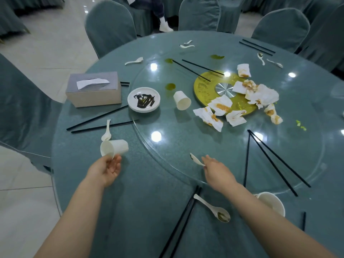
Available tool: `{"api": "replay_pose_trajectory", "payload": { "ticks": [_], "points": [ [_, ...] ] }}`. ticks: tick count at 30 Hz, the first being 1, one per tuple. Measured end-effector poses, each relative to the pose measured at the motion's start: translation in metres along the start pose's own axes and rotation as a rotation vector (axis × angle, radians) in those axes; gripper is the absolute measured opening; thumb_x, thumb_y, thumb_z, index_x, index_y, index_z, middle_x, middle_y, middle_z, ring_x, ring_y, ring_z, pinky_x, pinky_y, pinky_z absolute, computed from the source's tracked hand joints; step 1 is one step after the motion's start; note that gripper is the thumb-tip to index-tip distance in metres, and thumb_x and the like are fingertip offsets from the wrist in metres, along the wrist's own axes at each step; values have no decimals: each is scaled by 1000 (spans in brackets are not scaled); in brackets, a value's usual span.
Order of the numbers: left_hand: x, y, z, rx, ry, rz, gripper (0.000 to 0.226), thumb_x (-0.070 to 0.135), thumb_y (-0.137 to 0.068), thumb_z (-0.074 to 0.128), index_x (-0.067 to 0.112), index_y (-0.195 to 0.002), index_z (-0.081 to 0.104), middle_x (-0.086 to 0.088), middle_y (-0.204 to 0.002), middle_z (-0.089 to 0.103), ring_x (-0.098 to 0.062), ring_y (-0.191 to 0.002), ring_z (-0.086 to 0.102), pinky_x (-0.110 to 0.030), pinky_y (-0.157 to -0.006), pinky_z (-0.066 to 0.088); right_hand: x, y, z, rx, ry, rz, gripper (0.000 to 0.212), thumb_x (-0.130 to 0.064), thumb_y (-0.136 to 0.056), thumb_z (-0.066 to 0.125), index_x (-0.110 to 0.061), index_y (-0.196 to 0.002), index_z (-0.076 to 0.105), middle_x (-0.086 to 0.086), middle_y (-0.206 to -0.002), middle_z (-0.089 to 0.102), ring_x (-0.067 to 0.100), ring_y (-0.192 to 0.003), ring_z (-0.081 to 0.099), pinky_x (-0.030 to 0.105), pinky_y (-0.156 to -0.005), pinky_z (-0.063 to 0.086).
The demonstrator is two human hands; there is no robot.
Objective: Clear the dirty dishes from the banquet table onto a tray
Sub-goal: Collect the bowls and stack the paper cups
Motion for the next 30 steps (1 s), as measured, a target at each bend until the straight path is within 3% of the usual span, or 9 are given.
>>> {"api": "replay_pose_trajectory", "payload": {
  "ticks": [5, 17, 21, 24, 28, 30],
  "points": [
    [-7, 18, 25, -81, -59, 39, 16, 11, -98, 42, 8, -86, 52, 2, -52, 67, -4, -43, 63, -13, -39, 47, 19, 1, 8, -45, 36, 22, 36, -12, -100, 30, -12, -136, 38, 7, -156, 22, 32, -144, 15, 42, -108, 34],
    [-24, 44, 76, -203, -275, 51, 18, 12, -98, 43, 7, -87, 56, 4, -52, 67, -3, -41, 60, -12, -40, 46, 36, 1, 5, -83, -59, 45, 50, -14, -101, 28, -19, -150, 20, 4, -160, 2, 31, -146, 2, 41, -117, 18],
    [-30, 43, 86, -222, -326, 60, 12, 12, -97, 43, 8, -95, 55, 3, -53, 67, -4, -41, 60, -13, -40, 46, 39, 2, 2, -157, -63, 98, 42, -14, -102, 26, -11, -144, 30, 12, -159, 5, 37, -145, 7, 43, -112, 28],
    [-36, 41, 96, -245, -357, 65, 13, 12, -97, 44, 8, -107, 51, 2, -54, 68, -5, -41, 60, -13, -40, 46, 51, 4, -7, -193, -41, 142, 34, -13, -101, 26, -6, -130, 43, 18, -155, 15, 40, -140, 21, 41, -102, 36],
    [-44, 39, 113, -283, -378, 55, 14, 12, -96, 45, 6, -107, 51, 2, -54, 68, -4, -42, 61, -13, -40, 46, 69, 6, -21, -225, -13, 158, 38, -11, -98, 27, -3, -128, 50, 19, -135, 40, 36, -118, 46, 39, -94, 41],
    [-49, 38, 122, -293, -393, 52, 16, 12, -96, 46, 6, -110, 51, 2, -55, 69, -5, -42, 61, -13, -40, 46, 78, 5, -28, -241, -33, 154, 33, -7, -95, 31, -2, -115, 56, 19, -121, 51, 35, -109, 53, 37, -85, 45]
  ]
}}
Point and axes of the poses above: each hand's wrist, its own y-axis away from the middle knuckle, its own z-axis out of the palm, x = y × z, the point moved 1 cm from there along -y, towards the middle knuckle
